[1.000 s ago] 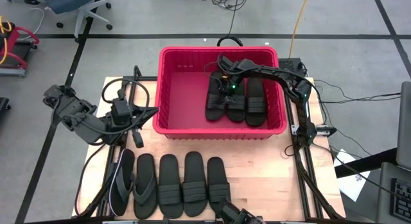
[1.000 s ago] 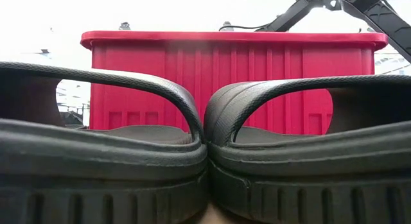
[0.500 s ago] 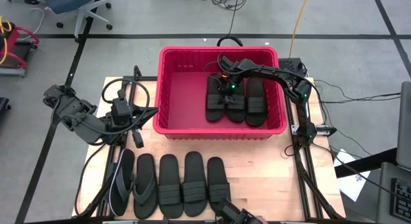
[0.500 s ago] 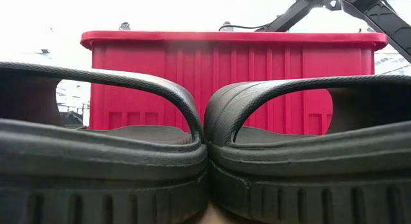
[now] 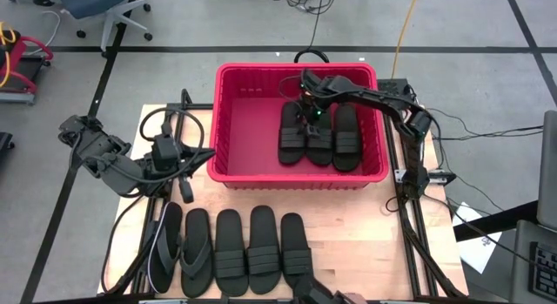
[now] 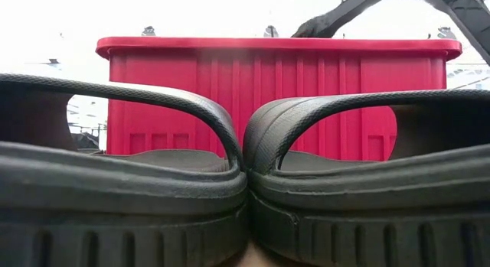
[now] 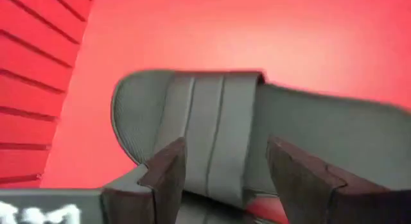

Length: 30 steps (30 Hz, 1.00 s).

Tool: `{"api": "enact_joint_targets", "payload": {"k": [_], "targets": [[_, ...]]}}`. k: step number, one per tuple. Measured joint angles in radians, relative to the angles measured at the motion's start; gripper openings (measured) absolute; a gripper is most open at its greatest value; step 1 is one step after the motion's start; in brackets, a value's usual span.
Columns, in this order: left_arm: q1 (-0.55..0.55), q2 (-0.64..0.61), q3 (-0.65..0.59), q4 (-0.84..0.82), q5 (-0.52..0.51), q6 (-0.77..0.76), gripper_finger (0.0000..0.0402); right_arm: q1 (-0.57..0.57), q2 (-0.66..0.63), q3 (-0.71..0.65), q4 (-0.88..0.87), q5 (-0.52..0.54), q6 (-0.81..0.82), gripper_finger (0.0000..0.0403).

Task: Pick and place slides into bin
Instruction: Put the black slide into the red bin

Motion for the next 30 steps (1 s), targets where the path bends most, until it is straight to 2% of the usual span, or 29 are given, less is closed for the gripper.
{"api": "enact_joint_targets", "payload": {"k": [3, 6, 8, 10, 13, 15, 18, 22, 26, 30], "targets": [[0.0, 0.0, 0.0, -0.001, 0.011, 0.001, 0.0021, 0.011, -0.076, 0.0, 0.013, -0.006, 0.026, 0.0199], [0.0, -0.001, 0.0, -0.007, 0.012, 0.002, 0.0021, 0.024, -0.173, 0.0, 0.047, -0.155, 0.098, 0.0177], [0.0, -0.005, 0.0, -0.02, 0.033, 0.001, 0.0021, 0.04, -0.248, 0.0, 0.101, -0.277, 0.169, 0.0147], [0.0, -0.008, 0.0, -0.024, 0.054, -0.002, 0.0021, 0.065, -0.325, 0.0, 0.153, -0.34, 0.226, 0.0106], [0.0, -0.013, 0.0, -0.029, 0.064, 0.008, 0.0021, 0.122, -0.435, 0.0, 0.187, -0.34, 0.255, 0.003], [0.0, -0.013, 0.0, -0.043, 0.064, 0.01, 0.0021, 0.168, -0.491, 0.0, 0.187, -0.339, 0.29, 0.001], [0.0, -0.013, 0.0, -0.079, 0.065, 0.001, 0.0021, 0.263, -0.563, -0.044, 0.201, -0.255, 0.414, 0.0009], [0.0, -0.013, 0.0, -0.097, 0.08, -0.003, 0.0021, 0.44, -0.661, -0.195, 0.251, -0.035, 0.56, 0.0002], [0.0, -0.013, 0.0, -0.104, 0.087, 0.015, 0.0021, 0.622, -0.77, -0.419, 0.499, 0.12, 0.771, 0.0001], [0.0, -0.005, 0.0, -0.105, 0.176, 0.048, 0.002, 0.771, -0.883, -0.615, 0.727, 0.318, 0.892, 0.0]]}}
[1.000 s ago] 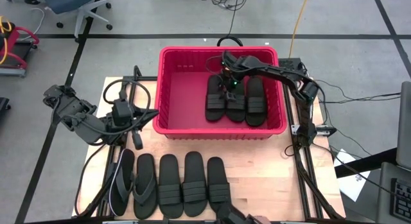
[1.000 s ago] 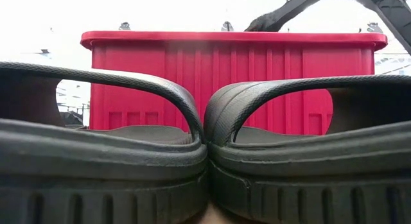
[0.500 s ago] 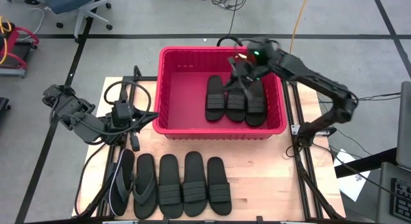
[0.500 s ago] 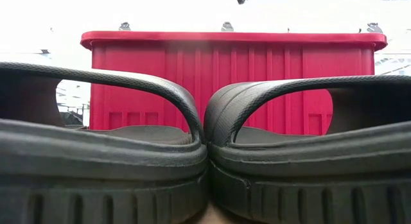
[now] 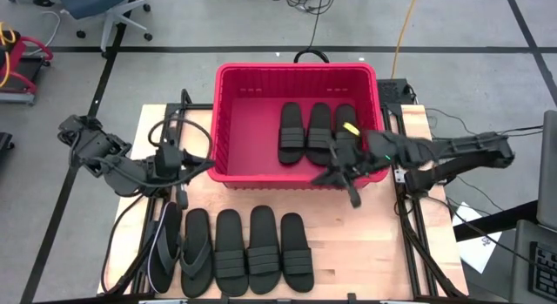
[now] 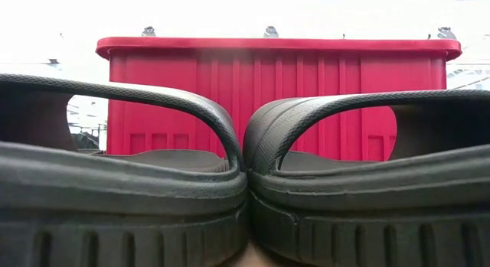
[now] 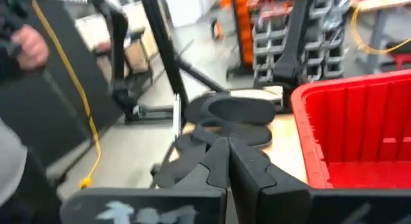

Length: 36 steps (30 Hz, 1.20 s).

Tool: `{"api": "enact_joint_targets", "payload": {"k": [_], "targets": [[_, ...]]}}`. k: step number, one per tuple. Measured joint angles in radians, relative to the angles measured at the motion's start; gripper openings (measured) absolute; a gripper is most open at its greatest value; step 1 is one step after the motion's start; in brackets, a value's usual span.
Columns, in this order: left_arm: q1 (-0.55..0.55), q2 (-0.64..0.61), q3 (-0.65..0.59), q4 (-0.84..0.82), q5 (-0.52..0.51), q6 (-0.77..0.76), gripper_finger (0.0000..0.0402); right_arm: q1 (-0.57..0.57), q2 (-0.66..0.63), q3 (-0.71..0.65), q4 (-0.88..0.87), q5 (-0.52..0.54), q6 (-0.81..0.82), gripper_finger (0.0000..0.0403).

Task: Pick and place slides into bin
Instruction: Put the black slide into the red bin

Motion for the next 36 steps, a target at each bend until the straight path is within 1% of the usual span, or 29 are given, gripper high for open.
{"api": "enact_joint_targets", "payload": {"k": [2, 4, 7, 10, 13, 19, 21, 24, 26, 28, 30, 32, 34, 36], "targets": [[-0.001, 0.013, 0.0, 0.008, 0.025, 0.01, 0.0013, 0.05, -0.058, -0.063, 0.04, 0.091, 0.034, 0.0], [0.0, 0.024, 0.0, 0.012, 0.062, 0.028, 0.0004, 0.086, -0.107, -0.106, 0.041, 0.171, 0.054, 0.0], [0.002, 0.05, 0.0, 0.017, 0.121, 0.072, 0.0003, 0.129, -0.173, -0.149, 0.035, 0.252, 0.051, 0.0], [0.021, 0.1, 0.0, 0.055, 0.161, 0.101, 0.0001, 0.15, -0.236, -0.172, 0.035, 0.262, 0.031, 0.0], [0.061, 0.151, 0.0, 0.158, 0.249, 0.101, 0.0002, 0.156, -0.291, -0.18, 0.007, 0.258, 0.016, 0.0], [0.114, 0.268, 0.0, 0.417, 0.36, 0.025, 0.0001, 0.143, -0.39, -0.181, -0.221, 0.258, -0.027, 0.0], [0.117, 0.323, 0.0, 0.493, 0.377, 0.007, 0.0001, 0.141, -0.412, -0.181, -0.278, 0.246, -0.027, 0.0], [0.12, 0.406, 0.0, 0.599, 0.421, -0.042, 0.0, 0.142, -0.442, -0.181, -0.309, 0.144, -0.032, 0.0], [0.129, 0.462, 0.0, 0.66, 0.444, -0.119, 0.0, 0.142, -0.463, -0.181, -0.324, 0.064, -0.041, 0.0], [0.139, 0.513, 0.0, 0.671, 0.474, -0.231, 0.0, 0.142, -0.48, -0.181, -0.334, -0.003, -0.064, 0.0], [0.152, 0.568, 0.0, 0.669, 0.559, -0.326, 0.0001, 0.142, -0.494, -0.181, -0.341, -0.034, -0.087, 0.0], [0.155, 0.619, 0.0, 0.658, 0.668, -0.394, 0.0, 0.142, -0.504, -0.181, -0.34, -0.034, -0.088, 0.0], [0.161, 0.666, 0.0, 0.652, 0.787, -0.437, 0.0002, 0.142, -0.511, -0.181, -0.34, -0.034, -0.083, 0.0], [0.17, 0.705, 0.0, 0.636, 0.873, -0.45, 0.0007, 0.142, -0.513, -0.181, -0.34, -0.034, -0.081, 0.0]]}}
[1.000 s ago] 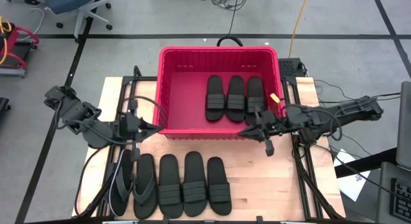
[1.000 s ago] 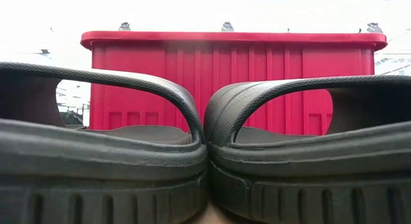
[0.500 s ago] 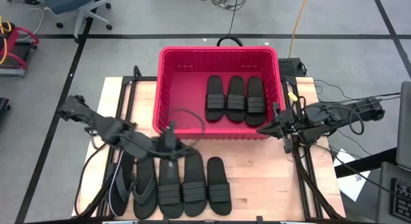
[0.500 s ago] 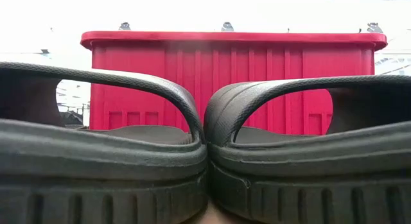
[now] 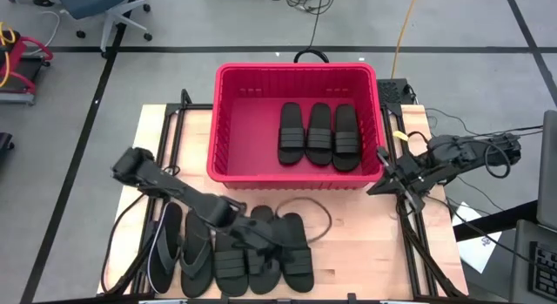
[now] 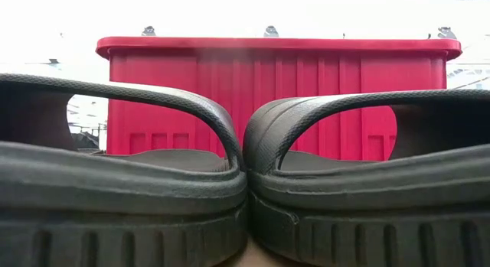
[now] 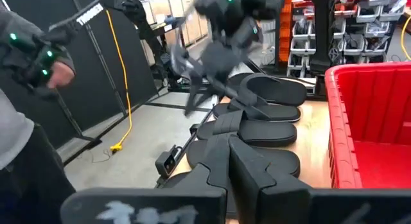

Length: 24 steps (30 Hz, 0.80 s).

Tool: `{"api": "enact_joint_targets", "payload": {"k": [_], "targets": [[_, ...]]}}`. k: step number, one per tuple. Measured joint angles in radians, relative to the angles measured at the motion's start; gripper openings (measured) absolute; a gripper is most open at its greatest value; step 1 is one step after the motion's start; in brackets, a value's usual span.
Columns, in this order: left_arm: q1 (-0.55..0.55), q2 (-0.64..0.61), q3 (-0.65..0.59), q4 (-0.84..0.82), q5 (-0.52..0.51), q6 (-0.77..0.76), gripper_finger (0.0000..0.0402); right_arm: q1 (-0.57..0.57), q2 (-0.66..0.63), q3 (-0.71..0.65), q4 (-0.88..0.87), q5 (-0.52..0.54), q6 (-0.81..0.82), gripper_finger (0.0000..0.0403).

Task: Pick and place slides into bin
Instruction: Put the black slide into the red bin

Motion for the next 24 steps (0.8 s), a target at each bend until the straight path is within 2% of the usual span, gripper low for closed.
{"api": "enact_joint_targets", "payload": {"k": [2, 6, 17, 24], "targets": [[0.011, 0.03, 0.0, -0.019, 0.036, 0.007, 0.0016, 0.0, 0.001, 0.0, 0.0, 0.0, 0.023, 0.0], [0.034, 0.064, 0.0, -0.052, 0.041, 0.059, 0.0052, 0.0, 0.006, 0.0, 0.0, 0.002, 0.108, 0.0], [0.118, 0.137, -0.001, -0.094, 0.081, 0.157, 0.022, 0.0, 0.013, 0.0, 0.0, 0.006, 0.15, 0.0], [0.146, 0.202, 0.0, -0.054, 0.312, 0.182, 0.0281, 0.0, 0.014, 0.0, 0.0, 0.006, 0.184, 0.0]]}}
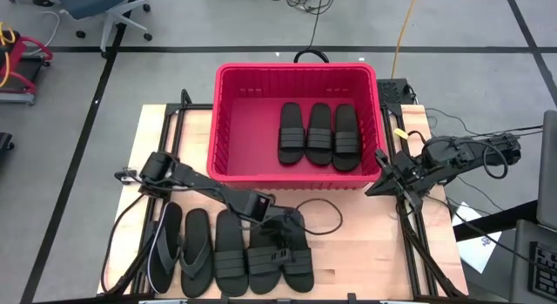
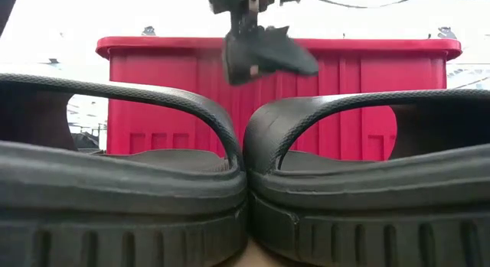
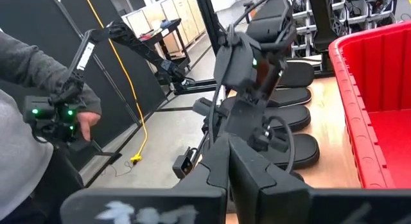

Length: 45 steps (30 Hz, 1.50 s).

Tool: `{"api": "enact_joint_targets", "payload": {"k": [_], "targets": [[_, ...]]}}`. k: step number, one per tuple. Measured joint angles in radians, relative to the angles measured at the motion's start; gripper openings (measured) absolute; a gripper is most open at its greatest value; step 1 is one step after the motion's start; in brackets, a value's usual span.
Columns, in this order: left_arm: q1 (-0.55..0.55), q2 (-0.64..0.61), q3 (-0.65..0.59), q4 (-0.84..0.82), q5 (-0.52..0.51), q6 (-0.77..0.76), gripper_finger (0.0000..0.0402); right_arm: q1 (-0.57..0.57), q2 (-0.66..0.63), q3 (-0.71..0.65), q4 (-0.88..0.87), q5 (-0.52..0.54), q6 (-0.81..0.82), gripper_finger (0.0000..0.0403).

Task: Pick and place slides into bin
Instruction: Put the black slide into the red bin

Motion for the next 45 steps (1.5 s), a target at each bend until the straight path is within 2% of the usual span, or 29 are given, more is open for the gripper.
{"api": "enact_joint_targets", "payload": {"k": [5, 10, 22, 24, 26, 31, 32, 36, 38, 41, 45], "targets": [[0.009, 0.045, 0.0, 0.028, 0.011, 0.005, 0.0295, 0.0, 0.0, 0.0, 0.0, -0.001, 0.011, 0.0], [0.021, 0.094, 0.0, 0.122, 0.065, -0.044, 0.0296, 0.0, 0.0, 0.0, 0.0, -0.002, 0.026, 0.0], [0.009, 0.178, 0.0, 0.208, 0.142, -0.086, 0.0293, 0.0, 0.0, 0.0, 0.0, -0.002, -0.019, 0.0], [0.007, 0.179, 0.0, 0.216, 0.145, -0.072, 0.027, 0.0, 0.0, 0.0, 0.0, -0.002, -0.028, 0.0], [0.008, 0.179, 0.0, 0.222, 0.15, -0.06, 0.0222, 0.0, 0.0, 0.0, 0.0, -0.002, -0.033, 0.0], [0.01, 0.179, 0.0, 0.233, 0.198, -0.071, 0.0039, 0.0, 0.0, 0.0, 0.0, -0.002, -0.055, 0.0], [0.009, 0.179, 0.0, 0.236, 0.208, -0.076, 0.0021, 0.0, 0.0, 0.0, -0.001, -0.002, -0.063, 0.0], [0.004, 0.167, 0.0, 0.235, 0.227, -0.087, 0.0018, 0.0, 0.0, 0.0, -0.001, -0.002, -0.087, 0.0], [0.004, 0.142, -0.001, 0.234, 0.276, -0.09, 0.0009, 0.0, 0.0, 0.0, -0.001, -0.003, -0.087, 0.0], [-0.002, 0.07, -0.001, 0.224, 0.344, -0.117, 0.0006, 0.0, 0.0, 0.001, -0.001, -0.005, -0.082, 0.0], [-0.02, -0.055, -0.001, 0.189, 0.329, -0.123, 0.0004, 0.0, 0.0, 0.001, -0.012, -0.006, -0.092, 0.0]]}}
